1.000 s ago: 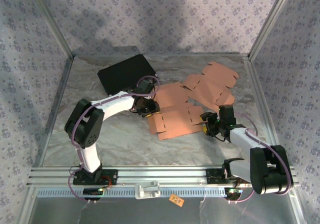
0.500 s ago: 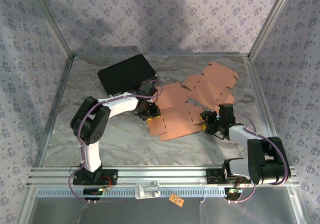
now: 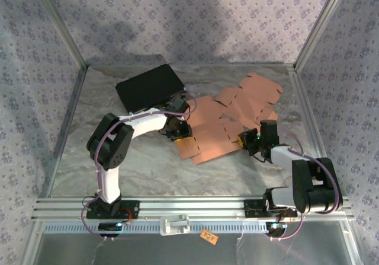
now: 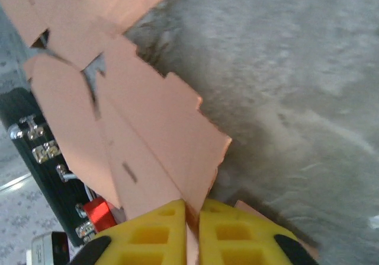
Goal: Fold the paper box
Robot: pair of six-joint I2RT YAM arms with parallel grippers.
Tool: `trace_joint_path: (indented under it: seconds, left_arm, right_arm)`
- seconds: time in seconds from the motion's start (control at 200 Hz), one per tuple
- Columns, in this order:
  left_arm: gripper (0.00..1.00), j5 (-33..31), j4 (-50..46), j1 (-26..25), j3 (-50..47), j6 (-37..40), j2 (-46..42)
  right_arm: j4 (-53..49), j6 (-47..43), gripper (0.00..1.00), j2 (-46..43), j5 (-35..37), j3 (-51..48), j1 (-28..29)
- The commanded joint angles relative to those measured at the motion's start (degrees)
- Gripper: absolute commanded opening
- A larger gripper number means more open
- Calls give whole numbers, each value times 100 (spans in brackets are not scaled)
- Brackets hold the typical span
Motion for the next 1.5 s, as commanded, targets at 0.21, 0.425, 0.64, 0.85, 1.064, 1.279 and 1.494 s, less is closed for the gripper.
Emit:
trace_joint_path:
  seconds: [0.21,0.425,0.64,0.85,1.064,1.279,1.494]
  left_arm:
    - [63,-1175,-1021,-321,148,296,-1517]
    - [71,-697,-1011,-321,-632,-591,-2809]
    - [65,-475,-577,-589,-1247,-40,-3570]
    - [62,-1844,-258,-1740,-2073,2351,-4022]
    - [80,-2923,801,-2319,-2506,2646,-3993]
    - [82,-3849,1444,-2823,-2099,3123,-3348]
    - [82,-4763,1301,-2965,-1266,3676,-2458]
  right_arm:
    - [-1873,388,0,-992,408,842,116]
    - [-2501,1070,0,-1030,281,1254,98]
    - [-3226,1337,0,-645,182,2029,124]
    - [-3599,1337,0,-188,4,2647,138]
    - [-3872,1398,0,-40,13,2989,168]
    - [-3939,1459,0,26,-40,3072,164]
    - [-4145,1469,0,31,-66,3209,168]
